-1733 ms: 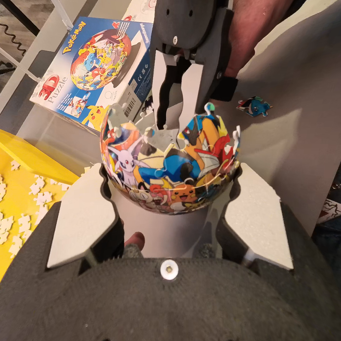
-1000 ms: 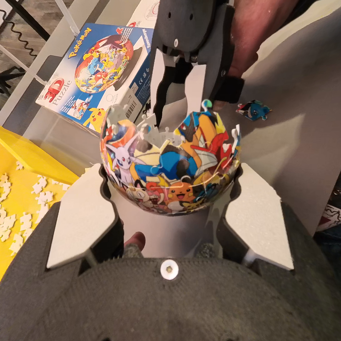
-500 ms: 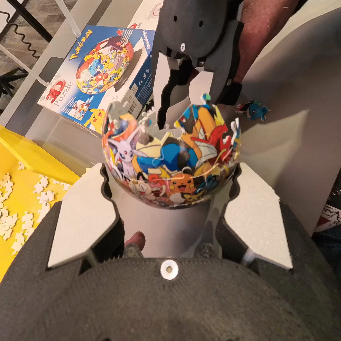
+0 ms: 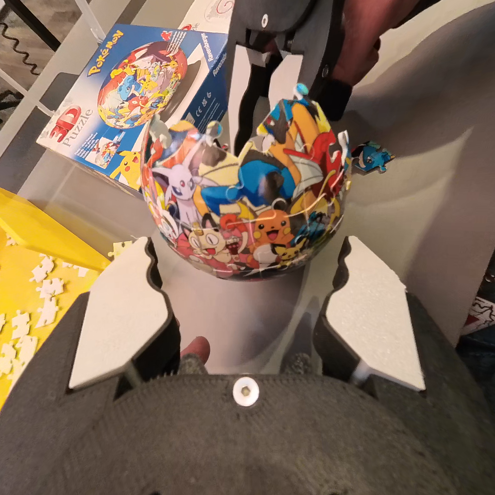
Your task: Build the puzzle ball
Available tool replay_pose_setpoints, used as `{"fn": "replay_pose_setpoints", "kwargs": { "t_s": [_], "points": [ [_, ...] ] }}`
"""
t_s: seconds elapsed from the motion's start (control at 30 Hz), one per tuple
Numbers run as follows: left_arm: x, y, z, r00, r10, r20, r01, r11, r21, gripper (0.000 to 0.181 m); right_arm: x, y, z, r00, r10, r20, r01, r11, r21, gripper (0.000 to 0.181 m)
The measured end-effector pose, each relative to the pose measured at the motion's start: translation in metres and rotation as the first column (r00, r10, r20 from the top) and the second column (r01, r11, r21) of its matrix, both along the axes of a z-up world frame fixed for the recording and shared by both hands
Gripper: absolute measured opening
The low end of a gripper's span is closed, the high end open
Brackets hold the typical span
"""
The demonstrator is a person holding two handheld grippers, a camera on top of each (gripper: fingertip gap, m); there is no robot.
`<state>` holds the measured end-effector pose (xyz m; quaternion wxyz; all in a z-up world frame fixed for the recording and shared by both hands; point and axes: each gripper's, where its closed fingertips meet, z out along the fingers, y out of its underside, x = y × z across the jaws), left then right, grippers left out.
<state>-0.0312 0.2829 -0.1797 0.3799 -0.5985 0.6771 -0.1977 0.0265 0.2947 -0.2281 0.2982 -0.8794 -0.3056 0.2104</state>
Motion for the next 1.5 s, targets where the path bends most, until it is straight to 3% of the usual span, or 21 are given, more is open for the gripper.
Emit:
{"fn": "replay_pose_setpoints", "kwargs": {
  "t_s": [0.17,0.9,1.27,1.5],
  "points": [
    [0.003,0.000,-0.005,1.000,-0.019,0.005,0.019,0.999,-0.032,0.128,0.002,-0.003,-0.001,1.000,-0.004,-0.007,0.004,1.000,-0.019,0.027],
    [0.020,0.000,-0.017,0.997,-0.036,0.065,0.041,0.996,-0.076,0.131,0.002,-0.005,-0.002,0.991,0.084,0.103,-0.092,0.993,0.075,0.027],
    [0.021,-0.002,-0.017,0.997,-0.046,0.059,0.050,0.997,-0.066,0.127,0.010,-0.005,0.002,0.999,-0.029,-0.045,0.029,1.000,-0.009,0.023],
    [0.023,-0.004,-0.017,0.997,-0.042,0.064,0.047,0.996,-0.073,0.127,0.015,-0.004,0.000,0.998,-0.048,-0.049,0.046,0.999,-0.027,0.021]
  ]
}}
